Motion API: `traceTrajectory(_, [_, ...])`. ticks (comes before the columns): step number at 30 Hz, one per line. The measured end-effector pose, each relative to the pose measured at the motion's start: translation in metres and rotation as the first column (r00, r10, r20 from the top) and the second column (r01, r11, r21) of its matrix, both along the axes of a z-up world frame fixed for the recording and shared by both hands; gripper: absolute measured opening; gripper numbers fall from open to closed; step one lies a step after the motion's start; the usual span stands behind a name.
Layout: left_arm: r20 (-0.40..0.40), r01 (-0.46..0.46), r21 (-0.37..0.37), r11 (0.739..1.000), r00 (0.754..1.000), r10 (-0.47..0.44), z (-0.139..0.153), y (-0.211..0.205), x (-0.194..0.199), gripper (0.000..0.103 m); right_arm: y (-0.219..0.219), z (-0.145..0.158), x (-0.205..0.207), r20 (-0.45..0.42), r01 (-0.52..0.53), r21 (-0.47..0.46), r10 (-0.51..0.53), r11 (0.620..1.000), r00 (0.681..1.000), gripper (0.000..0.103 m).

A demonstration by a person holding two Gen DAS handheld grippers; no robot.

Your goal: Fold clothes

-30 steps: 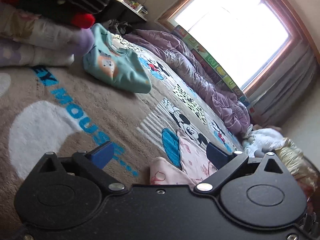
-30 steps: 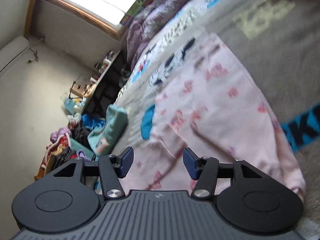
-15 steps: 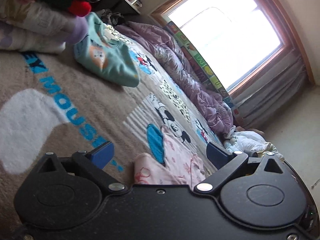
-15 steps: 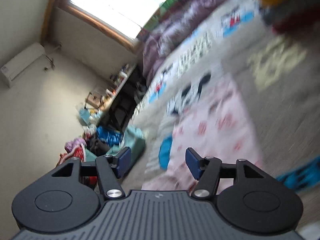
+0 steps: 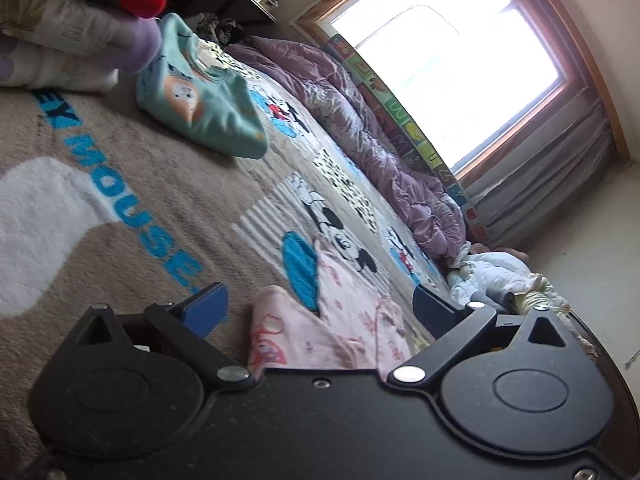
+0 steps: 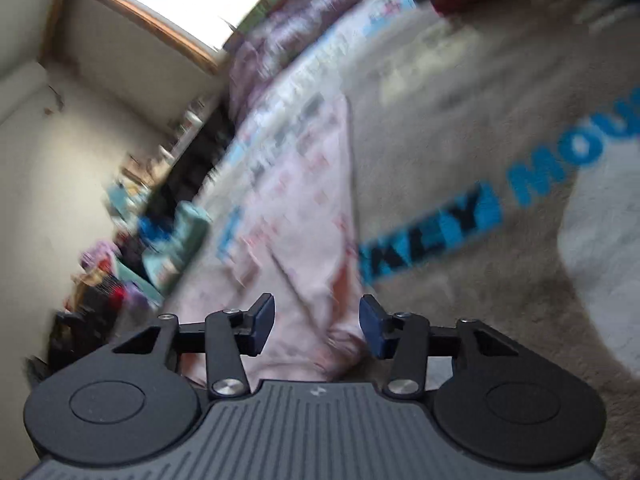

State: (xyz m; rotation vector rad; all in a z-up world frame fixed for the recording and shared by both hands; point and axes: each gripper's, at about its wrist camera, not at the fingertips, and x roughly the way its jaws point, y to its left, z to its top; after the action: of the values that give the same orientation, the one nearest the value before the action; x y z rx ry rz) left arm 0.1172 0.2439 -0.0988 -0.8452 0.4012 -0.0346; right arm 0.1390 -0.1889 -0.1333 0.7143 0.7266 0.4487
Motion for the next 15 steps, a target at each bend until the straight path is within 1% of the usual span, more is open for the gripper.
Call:
traceTrajectory(1, [-0.007,-0.007,0.001,1.000,1.000,0.007,-0.002,0.001,0.000,0.100,-0.002,0.007,-0.003,0.030,0.004,0.009,-0.005,1.000,1.000,0.049])
traceTrajectory(3, [-0.017,-0.015,0.001,1.000,1.000,0.015,-0.004,0.002,0.000,0.100,0.005,0.022,-0.002,0.106,-0.037,0.020,0.034,0.999,0.994,0.049])
traceTrajectory(5, [-0.023,-0.019,0.000,1.000,1.000,0.019,-0.006,0.002,0.001,0.100,0.012,0.025,0.004,0.142,-0.082,0.051,0.074,0.995,0.987,0.049])
traceTrajectory(6, [-0.024,-0.019,0.000,1.000,1.000,0.019,-0.006,0.002,0.001,0.100,0.017,0.021,0.009,0.129,-0.093,0.049,0.086,0.994,0.988,0.048])
traceTrajectory(7, [-0.026,-0.018,0.000,1.000,0.999,0.018,-0.006,0.001,0.002,0.100,0.022,0.013,0.016,0.089,-0.093,0.027,0.091,0.995,0.992,0.049])
traceTrajectory(8, [-0.027,-0.015,0.002,1.000,1.000,0.015,-0.007,0.001,0.002,0.100,0.023,-0.001,0.024,0.020,-0.085,0.009,0.085,0.996,0.996,0.049])
traceTrajectory(9, [-0.028,-0.010,0.004,1.000,1.000,0.010,-0.007,0.000,0.002,0.100,0.019,-0.018,0.028,-0.033,-0.079,0.059,0.081,0.995,0.996,0.040])
traceTrajectory(10, [-0.028,-0.008,0.005,1.000,1.000,0.008,-0.007,0.000,0.002,0.100,0.015,-0.034,0.030,-0.077,-0.068,0.108,0.076,0.992,0.994,0.038])
traceTrajectory(11, [-0.027,-0.007,0.007,1.000,1.000,0.007,-0.007,0.000,0.002,0.100,0.009,-0.037,0.028,-0.080,-0.047,0.156,0.060,0.987,0.995,0.037])
traceTrajectory(12, [-0.027,-0.008,0.006,1.000,1.000,0.008,-0.007,0.001,0.002,0.100,0.004,-0.038,0.026,-0.080,-0.028,0.197,0.045,0.980,0.996,0.039])
traceTrajectory(13, [-0.028,-0.010,0.005,1.000,1.000,0.011,-0.008,0.002,0.002,0.100,0.001,-0.033,0.024,-0.064,-0.015,0.212,0.029,0.977,0.998,0.042])
traceTrajectory(14, [-0.028,-0.013,0.004,1.000,1.000,0.013,-0.008,0.003,0.002,0.100,-0.002,-0.028,0.021,-0.047,-0.003,0.228,0.014,0.974,0.999,0.048])
traceTrajectory(15, [-0.029,-0.016,0.000,1.000,0.999,0.016,-0.008,0.005,0.002,0.100,-0.005,-0.023,0.019,-0.031,0.009,0.243,-0.002,0.970,1.000,0.049])
